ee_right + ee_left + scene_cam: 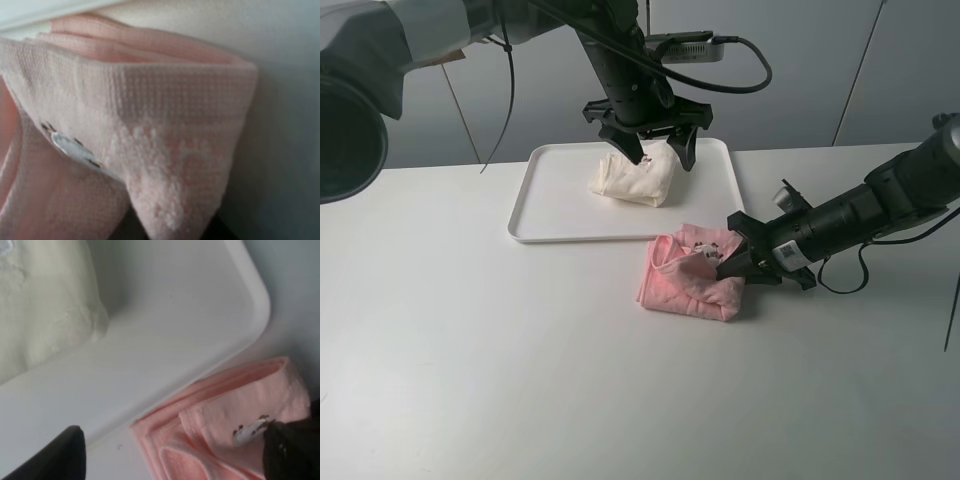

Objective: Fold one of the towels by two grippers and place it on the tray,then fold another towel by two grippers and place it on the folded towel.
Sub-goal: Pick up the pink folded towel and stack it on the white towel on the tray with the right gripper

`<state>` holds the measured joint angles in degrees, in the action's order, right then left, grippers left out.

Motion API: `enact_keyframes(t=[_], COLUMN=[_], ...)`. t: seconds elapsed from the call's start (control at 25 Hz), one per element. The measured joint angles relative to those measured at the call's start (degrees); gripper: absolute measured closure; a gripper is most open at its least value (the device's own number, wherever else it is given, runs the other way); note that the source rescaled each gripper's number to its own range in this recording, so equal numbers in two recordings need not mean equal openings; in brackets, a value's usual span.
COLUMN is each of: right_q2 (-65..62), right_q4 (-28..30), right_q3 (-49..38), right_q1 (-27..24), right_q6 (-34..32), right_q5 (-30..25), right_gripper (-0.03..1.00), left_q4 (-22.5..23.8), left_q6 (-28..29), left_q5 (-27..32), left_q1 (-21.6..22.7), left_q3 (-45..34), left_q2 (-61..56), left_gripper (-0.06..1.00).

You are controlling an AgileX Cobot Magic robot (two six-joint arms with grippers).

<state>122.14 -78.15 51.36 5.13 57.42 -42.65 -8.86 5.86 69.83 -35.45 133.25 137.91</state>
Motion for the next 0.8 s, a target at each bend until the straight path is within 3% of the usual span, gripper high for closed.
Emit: enact_keyframes(t=[0.24, 0.44, 0.68, 0.8], right_q2=[-2.98, -5.65, -5.65, -5.54], right_q4=[-3.38, -5.15, -4.64, -3.38], right_q3=[-0.6, 3.18, 13.07, 18.08], right_q1=[0.0, 0.0, 2.27, 4.28], right_q6=[4.6, 5.12, 0.48, -2.14], right_q5=[-3.73, -13.4, -16.92, -17.27], right_gripper=[0.84, 0.84, 0.84, 0.84], left_q4=[-0.11, -1.06, -11.28, -12.75], left_q6=[-0.46, -1.38, -4.19, -5.86], left_q5=[0.02, 0.12, 0.12, 0.12], left_q1=[0.22, 2.47, 8.31, 9.95], left_q3=[0.0, 0.0, 0.0, 0.0], left_q2=[-1.37, -4.73, -6.84, -7.35], left_gripper=[0.02, 0.02, 0.02, 0.02])
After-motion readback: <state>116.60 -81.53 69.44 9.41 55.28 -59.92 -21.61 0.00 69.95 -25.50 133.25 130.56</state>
